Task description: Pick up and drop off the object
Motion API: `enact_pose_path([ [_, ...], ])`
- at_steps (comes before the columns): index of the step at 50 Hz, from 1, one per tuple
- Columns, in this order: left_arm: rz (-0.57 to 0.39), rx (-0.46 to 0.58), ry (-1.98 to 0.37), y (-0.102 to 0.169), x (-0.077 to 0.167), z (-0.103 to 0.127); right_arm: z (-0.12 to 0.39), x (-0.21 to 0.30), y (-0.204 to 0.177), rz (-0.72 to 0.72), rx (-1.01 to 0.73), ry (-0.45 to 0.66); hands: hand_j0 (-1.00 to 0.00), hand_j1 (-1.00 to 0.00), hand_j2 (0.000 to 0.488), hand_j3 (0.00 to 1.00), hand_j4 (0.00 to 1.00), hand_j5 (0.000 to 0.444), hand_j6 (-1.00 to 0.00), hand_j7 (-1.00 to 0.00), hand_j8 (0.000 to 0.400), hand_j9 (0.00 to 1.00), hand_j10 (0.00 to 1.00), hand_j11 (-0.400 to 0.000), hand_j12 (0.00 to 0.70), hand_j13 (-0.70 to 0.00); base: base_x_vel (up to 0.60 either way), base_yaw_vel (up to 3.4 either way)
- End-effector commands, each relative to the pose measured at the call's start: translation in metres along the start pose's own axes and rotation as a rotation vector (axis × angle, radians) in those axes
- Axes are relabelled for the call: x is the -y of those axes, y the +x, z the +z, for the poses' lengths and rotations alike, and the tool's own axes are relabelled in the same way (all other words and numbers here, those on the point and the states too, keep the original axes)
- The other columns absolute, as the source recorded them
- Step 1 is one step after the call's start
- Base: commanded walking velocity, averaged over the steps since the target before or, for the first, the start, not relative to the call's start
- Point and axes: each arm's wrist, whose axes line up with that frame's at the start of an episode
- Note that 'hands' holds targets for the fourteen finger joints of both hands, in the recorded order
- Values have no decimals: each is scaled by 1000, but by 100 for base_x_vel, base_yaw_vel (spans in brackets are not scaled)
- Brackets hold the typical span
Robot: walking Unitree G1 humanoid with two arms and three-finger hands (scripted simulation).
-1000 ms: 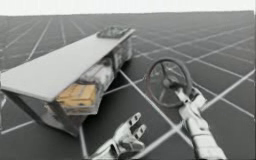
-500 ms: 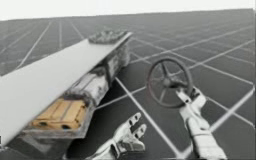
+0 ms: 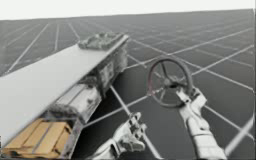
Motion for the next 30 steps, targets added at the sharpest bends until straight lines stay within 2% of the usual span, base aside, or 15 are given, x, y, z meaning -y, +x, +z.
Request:
enact_pose_path([
  [1,-3,7,-17,-2,-3,-1,4,-7,-3,16,22,-5,0,0,0,1000,1000,0,0,0,0,1000,1000,-400,0,-700,57,6],
  [30,-3,7,-17,-2,-3,-1,4,-7,-3,16,22,-5,0,0,0,1000,1000,0,0,0,0,1000,1000,-400,0,-700,58,4],
])
